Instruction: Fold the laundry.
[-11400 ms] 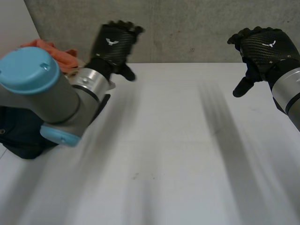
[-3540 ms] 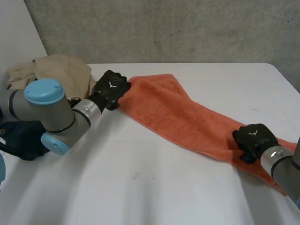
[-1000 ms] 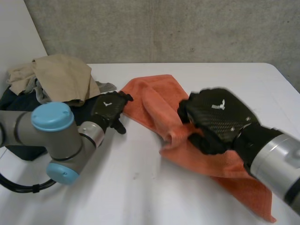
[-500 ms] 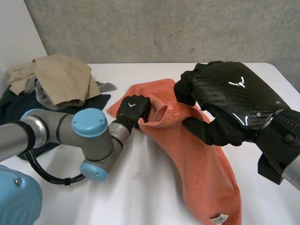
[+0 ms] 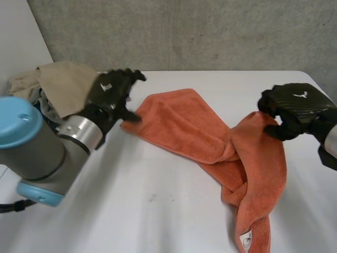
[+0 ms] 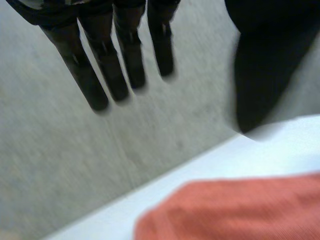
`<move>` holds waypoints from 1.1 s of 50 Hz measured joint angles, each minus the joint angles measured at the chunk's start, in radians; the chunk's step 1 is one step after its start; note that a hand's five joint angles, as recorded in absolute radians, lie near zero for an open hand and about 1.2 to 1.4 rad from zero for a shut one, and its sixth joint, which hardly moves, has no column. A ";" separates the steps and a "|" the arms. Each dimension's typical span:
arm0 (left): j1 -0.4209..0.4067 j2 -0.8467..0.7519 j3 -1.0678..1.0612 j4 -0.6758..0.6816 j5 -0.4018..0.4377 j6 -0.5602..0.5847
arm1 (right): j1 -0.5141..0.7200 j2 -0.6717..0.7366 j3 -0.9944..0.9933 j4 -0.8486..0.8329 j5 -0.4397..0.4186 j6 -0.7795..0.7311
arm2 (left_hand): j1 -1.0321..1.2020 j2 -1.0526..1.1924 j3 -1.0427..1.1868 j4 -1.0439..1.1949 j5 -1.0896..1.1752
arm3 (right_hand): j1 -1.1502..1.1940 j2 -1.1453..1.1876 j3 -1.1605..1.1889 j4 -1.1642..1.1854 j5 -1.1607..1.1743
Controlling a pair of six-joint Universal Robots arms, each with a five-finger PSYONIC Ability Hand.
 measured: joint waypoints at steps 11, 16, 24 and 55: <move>-0.108 -0.392 0.222 -0.048 -0.032 -0.032 | 0.145 -0.128 -0.114 0.005 0.005 0.124 | -0.181 -0.268 -0.271 -0.277 -0.257 | 0.000 0.000 0.000 0.000 0.000; -0.138 -0.456 0.300 -0.052 -0.114 -0.081 | 0.178 -0.202 -0.162 0.028 0.001 0.172 | -0.181 -0.268 -0.271 -0.277 -0.257 | 0.000 0.000 0.000 0.000 0.000; -0.165 -0.531 0.404 -0.045 -0.209 -0.148 | 0.265 -0.234 -0.210 0.073 0.014 0.197 | -0.158 -0.254 -0.262 -0.263 -0.233 | 0.000 0.000 0.000 0.000 0.000; 0.029 0.005 0.111 -0.170 -0.150 0.087 | 0.101 0.052 -0.137 0.099 0.052 -0.107 | 0.709 0.646 0.636 0.646 0.624 | 0.000 0.000 0.000 0.000 0.000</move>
